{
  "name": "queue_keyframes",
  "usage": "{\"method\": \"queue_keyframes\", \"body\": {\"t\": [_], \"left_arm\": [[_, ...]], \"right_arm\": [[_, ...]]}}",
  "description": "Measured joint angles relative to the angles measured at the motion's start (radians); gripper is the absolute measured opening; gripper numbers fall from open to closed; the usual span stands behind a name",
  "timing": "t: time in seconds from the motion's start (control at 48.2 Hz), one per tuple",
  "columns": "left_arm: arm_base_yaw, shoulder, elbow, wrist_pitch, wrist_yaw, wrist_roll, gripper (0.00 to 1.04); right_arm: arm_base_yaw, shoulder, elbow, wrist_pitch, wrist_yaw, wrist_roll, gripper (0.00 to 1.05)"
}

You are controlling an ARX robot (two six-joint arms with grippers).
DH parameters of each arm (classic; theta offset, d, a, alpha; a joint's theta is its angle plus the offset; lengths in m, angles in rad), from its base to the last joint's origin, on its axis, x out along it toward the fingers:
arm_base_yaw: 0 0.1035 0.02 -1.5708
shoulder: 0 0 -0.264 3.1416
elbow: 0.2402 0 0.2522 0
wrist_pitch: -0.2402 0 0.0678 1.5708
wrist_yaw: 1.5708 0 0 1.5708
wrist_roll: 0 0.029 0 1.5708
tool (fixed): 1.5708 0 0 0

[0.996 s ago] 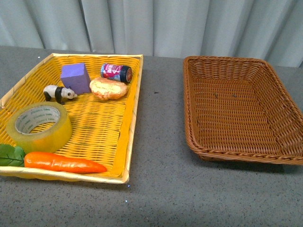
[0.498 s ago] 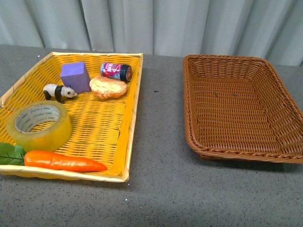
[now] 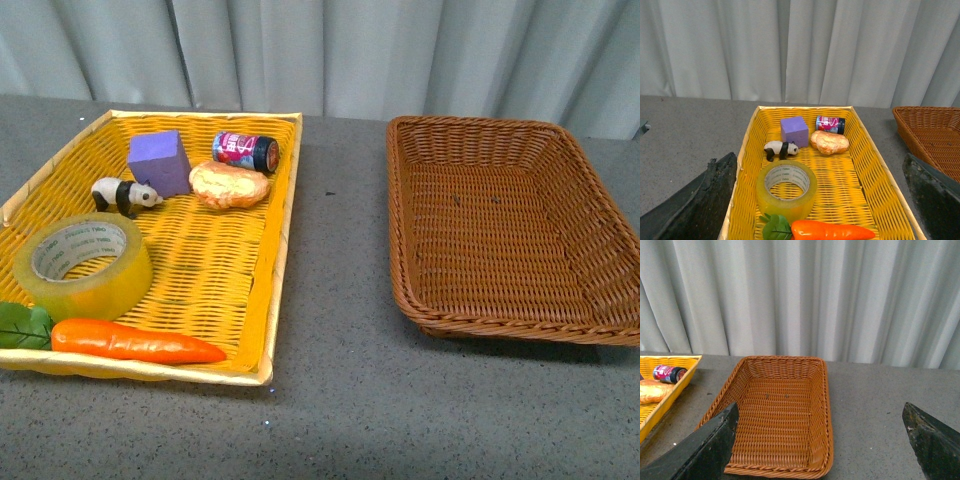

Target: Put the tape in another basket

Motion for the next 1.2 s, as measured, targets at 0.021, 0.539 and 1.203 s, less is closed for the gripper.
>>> {"method": "queue_keyframes", "body": {"t": [0.021, 0.539, 1.203], "left_arm": [[0.000, 0.000, 0.000, 0.000, 0.000, 0.000, 0.98], [0.000, 0.000, 0.000, 0.000, 0.000, 0.000, 0.98], [0.079, 1.220, 0.313, 0.484, 0.003, -0.325, 0.98]], "right_arm": [[0.000, 0.000, 0.000, 0.000, 0.000, 0.000, 0.96], [0.000, 0.000, 0.000, 0.000, 0.000, 0.000, 0.96], [0.000, -0.001, 0.000, 0.000, 0.000, 0.000, 0.96]]}}
